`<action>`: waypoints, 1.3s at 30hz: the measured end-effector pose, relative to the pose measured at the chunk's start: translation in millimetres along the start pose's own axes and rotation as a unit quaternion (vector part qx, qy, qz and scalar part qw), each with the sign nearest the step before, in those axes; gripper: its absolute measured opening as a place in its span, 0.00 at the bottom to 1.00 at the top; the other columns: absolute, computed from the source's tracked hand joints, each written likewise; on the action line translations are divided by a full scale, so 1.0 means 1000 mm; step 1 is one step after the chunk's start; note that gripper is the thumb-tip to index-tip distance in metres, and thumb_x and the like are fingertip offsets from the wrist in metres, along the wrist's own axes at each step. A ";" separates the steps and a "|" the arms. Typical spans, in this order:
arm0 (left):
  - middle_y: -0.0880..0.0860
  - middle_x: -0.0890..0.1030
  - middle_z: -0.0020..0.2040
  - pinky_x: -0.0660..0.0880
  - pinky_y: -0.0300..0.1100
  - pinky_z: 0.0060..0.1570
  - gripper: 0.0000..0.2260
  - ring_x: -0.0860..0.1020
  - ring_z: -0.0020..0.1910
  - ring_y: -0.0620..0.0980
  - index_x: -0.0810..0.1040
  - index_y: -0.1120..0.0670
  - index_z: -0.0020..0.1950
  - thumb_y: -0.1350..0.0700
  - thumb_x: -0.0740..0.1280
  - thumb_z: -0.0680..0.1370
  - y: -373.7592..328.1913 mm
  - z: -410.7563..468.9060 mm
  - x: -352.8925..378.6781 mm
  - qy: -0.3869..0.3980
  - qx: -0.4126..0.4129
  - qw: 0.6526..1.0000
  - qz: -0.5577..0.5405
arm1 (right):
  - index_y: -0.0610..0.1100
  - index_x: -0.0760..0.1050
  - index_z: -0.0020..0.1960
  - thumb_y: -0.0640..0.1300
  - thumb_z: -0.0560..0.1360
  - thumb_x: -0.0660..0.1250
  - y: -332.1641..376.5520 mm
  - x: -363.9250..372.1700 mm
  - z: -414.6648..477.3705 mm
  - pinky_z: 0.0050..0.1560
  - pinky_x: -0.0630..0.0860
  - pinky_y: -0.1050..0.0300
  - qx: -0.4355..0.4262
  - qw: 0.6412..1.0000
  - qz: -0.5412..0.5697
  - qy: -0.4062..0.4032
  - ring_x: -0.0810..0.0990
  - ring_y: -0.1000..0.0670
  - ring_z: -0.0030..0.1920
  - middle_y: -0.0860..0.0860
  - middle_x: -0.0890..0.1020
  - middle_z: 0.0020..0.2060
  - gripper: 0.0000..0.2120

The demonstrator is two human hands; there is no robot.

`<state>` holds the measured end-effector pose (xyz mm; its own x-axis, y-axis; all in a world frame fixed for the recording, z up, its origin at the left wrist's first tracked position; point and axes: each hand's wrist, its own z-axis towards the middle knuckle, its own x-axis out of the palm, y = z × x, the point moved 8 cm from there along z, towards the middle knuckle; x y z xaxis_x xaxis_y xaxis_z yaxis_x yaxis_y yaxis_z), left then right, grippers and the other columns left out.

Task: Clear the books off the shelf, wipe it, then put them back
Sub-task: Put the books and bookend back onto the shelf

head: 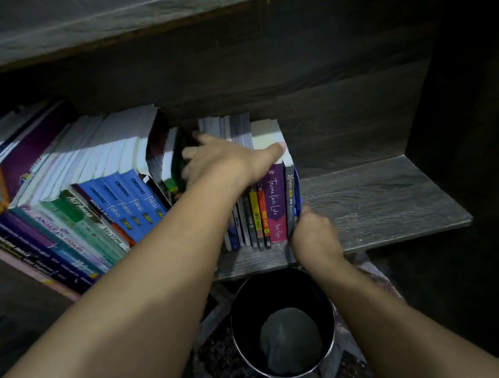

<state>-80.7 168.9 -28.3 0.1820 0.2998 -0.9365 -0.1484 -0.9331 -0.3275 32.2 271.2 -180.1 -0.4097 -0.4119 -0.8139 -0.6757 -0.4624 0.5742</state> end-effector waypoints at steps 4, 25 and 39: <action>0.61 0.67 0.72 0.75 0.54 0.57 0.61 0.73 0.63 0.63 0.47 0.55 0.79 0.24 0.67 0.58 -0.006 0.007 0.004 0.069 0.015 0.998 -0.004 | 0.48 0.63 0.67 0.37 0.79 0.57 0.001 -0.004 -0.002 0.49 0.74 0.48 -0.008 0.999 0.029 0.011 0.77 0.39 0.53 0.40 0.79 0.51 0.18; 0.62 0.62 0.69 0.68 0.50 0.44 0.36 0.70 0.61 0.63 0.69 0.63 0.69 0.33 0.51 0.78 0.009 -0.020 -0.025 -0.131 0.089 0.979 0.132 | 0.54 0.57 0.77 0.40 0.77 0.60 0.015 0.004 0.006 0.53 0.74 0.51 -0.125 0.990 0.033 0.062 0.78 0.38 0.53 0.37 0.80 0.53 0.31; 0.62 0.57 0.75 0.51 0.55 0.74 0.57 0.56 0.75 0.62 0.42 0.60 0.77 0.23 0.59 0.65 0.045 -0.031 0.008 -0.253 0.295 0.870 0.303 | 0.66 0.36 0.75 0.41 0.76 0.67 0.011 0.032 0.020 0.64 0.69 0.50 -0.116 0.976 0.059 0.174 0.74 0.43 0.63 0.44 0.73 0.68 0.46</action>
<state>-55.8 122.8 -46.4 -0.5323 -0.0231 -0.8462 -0.5692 -0.7302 0.3779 -0.7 268.1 -201.6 -0.2152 -0.6959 -0.6851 -0.4624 -0.5453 0.6992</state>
